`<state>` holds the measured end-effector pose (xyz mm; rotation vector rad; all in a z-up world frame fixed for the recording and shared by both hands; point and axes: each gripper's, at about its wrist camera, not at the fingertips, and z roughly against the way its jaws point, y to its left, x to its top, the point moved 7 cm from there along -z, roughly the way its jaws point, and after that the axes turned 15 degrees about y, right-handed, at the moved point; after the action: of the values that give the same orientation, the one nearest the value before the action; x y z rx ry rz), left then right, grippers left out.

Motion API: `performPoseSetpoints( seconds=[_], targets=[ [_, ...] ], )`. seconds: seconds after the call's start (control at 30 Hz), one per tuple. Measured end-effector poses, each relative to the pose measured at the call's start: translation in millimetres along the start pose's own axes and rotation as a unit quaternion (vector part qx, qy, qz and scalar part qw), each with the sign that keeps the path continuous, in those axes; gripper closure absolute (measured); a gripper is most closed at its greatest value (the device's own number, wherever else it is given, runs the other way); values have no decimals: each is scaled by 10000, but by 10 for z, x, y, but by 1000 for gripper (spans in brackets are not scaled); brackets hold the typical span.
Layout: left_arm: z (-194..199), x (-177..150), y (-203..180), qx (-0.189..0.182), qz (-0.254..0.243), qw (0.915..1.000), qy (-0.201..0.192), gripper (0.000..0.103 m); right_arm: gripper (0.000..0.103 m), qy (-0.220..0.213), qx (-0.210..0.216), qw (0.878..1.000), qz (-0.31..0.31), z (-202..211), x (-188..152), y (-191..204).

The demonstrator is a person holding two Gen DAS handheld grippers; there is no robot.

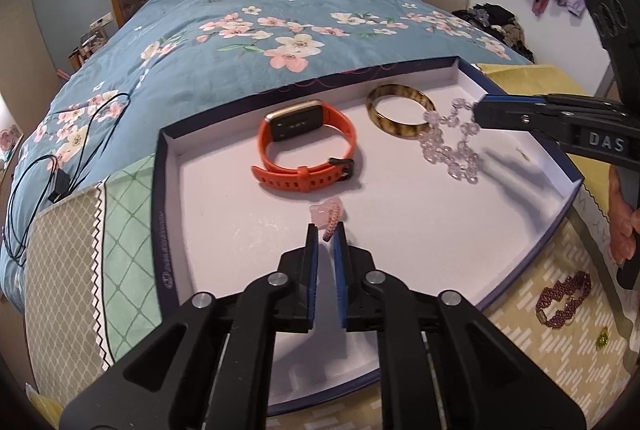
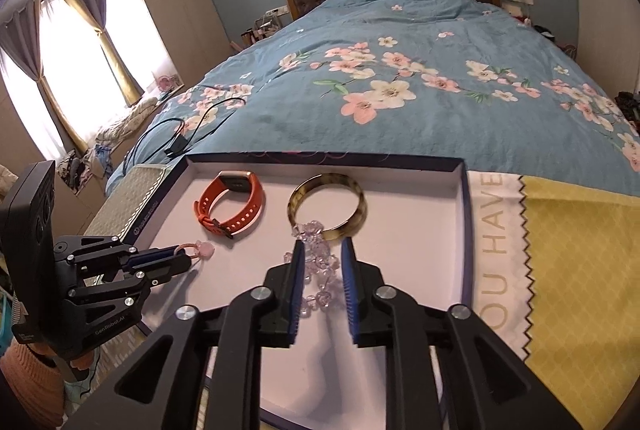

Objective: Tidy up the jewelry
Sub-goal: 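Carry the pink charm in the left tool while the right tool carries the crystal bracelet into the box, then open both tools to release the charm and crystal bracelet in the box, then grasp the black ring with the left tool while the right tool grasps the dark red beaded bracelet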

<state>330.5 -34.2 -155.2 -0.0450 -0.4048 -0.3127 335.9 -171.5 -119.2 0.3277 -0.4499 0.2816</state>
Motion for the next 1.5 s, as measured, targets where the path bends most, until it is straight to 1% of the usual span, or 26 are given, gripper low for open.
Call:
performPoseSetpoints(
  seconds=[0.07,0.13,0.2,0.3,0.33,0.4,0.47,0.53,0.7,0.9,1.0,1.07,1.13,1.23,1.3,1.37,1.5],
  targets=[
    [35,6,39,-21,105,9999,-56,92,81,-68,-56,10000,42,52,-8,8],
    [86,0,85,-18,214,9997,-128,86,77,-151,-111,9998,96,124,-27,17],
    [155,-16,138,1,333,9992,-201,82,77,-201,-122,9996,138,183,-50,30],
    [289,-63,188,28,433,9985,-343,78,71,-269,-86,9993,256,296,-131,78],
    [348,-94,195,41,450,9982,-399,78,71,-297,-55,9991,312,348,-174,100],
    [451,-146,189,53,452,9977,-504,76,70,-323,11,9985,430,432,-248,149],
    [605,-233,154,30,414,9968,-682,72,66,-358,40,9978,562,528,-351,197],
    [721,-323,119,-44,380,9961,-791,70,62,-365,56,9969,691,608,-458,231],
    [916,-576,-20,-265,296,9944,-982,66,62,-170,84,9964,825,680,-784,252],
    [930,-883,-212,-315,129,9954,-897,63,62,209,60,9968,768,572,-1164,201],
    [909,-1010,-288,-331,61,9960,-827,63,62,376,-62,9956,855,514,-1326,220],
    [887,-1078,-323,-323,12,9964,-782,62,62,459,-42,9949,901,486,-1398,235],
    [866,-1146,-357,-387,-18,9966,-730,61,62,537,-114,9941,940,455,-1458,245],
    [832,-1189,-421,-424,-113,9967,-686,58,62,601,-129,9936,944,415,-1498,243],
    [804,-1194,-476,-422,-211,9967,-658,58,62,602,-162,9940,894,403,-1498,228],
    [766,-1170,-523,-462,-337,9964,-619,57,62,531,-101,9946,885,435,-1479,242],
    [663,-1117,-681,-414,-611,9960,-510,58,62,459,-57,9951,871,462,-1456,270]
  ],
)
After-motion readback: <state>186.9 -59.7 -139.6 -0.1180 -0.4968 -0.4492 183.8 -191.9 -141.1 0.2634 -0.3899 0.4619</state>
